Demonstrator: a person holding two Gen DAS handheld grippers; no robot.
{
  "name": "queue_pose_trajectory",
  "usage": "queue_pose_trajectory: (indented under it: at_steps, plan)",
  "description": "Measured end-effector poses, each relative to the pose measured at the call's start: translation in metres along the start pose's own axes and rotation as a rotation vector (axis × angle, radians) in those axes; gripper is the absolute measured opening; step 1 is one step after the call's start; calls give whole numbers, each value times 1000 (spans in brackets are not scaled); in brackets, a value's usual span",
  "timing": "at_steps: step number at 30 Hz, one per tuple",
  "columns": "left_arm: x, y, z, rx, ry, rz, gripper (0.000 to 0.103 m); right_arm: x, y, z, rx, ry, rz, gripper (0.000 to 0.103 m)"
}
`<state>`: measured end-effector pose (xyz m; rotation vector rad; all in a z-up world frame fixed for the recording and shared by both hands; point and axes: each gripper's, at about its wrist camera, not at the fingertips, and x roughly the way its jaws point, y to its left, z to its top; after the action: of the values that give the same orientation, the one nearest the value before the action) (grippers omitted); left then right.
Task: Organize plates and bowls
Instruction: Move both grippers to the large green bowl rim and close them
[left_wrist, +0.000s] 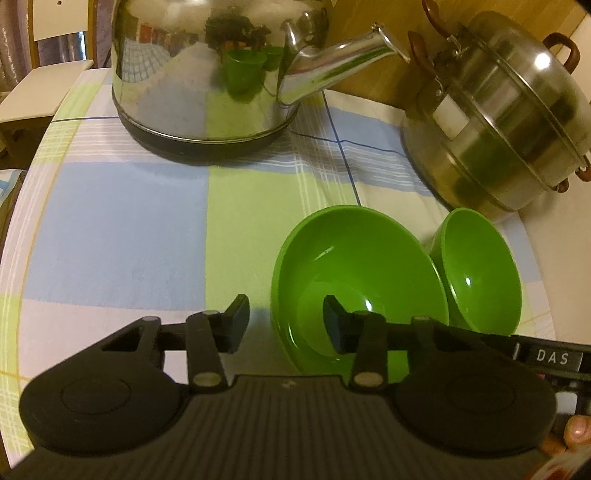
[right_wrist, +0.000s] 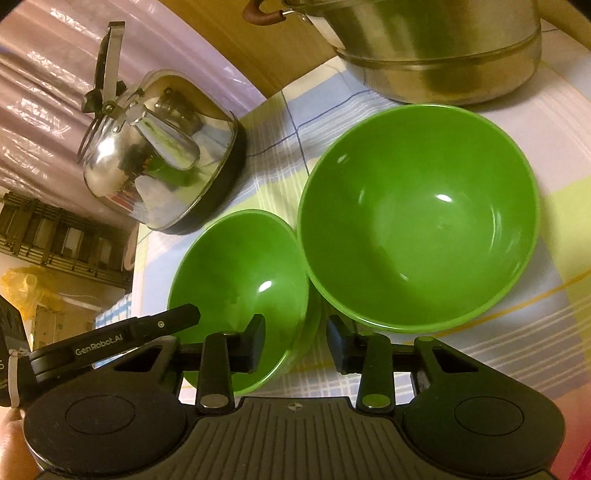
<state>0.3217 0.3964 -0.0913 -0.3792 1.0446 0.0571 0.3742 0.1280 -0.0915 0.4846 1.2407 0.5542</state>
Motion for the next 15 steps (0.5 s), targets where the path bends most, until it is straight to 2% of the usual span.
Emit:
queue_pose_trajectory:
  at_steps: [11,15]
  plan:
    - [11,-5,0,36,14,33,15,8,4,-1,-2,3,-20,17]
    - [11,-8,-1,49,12,58,11,8,3,-1,-5,5,-29,13]
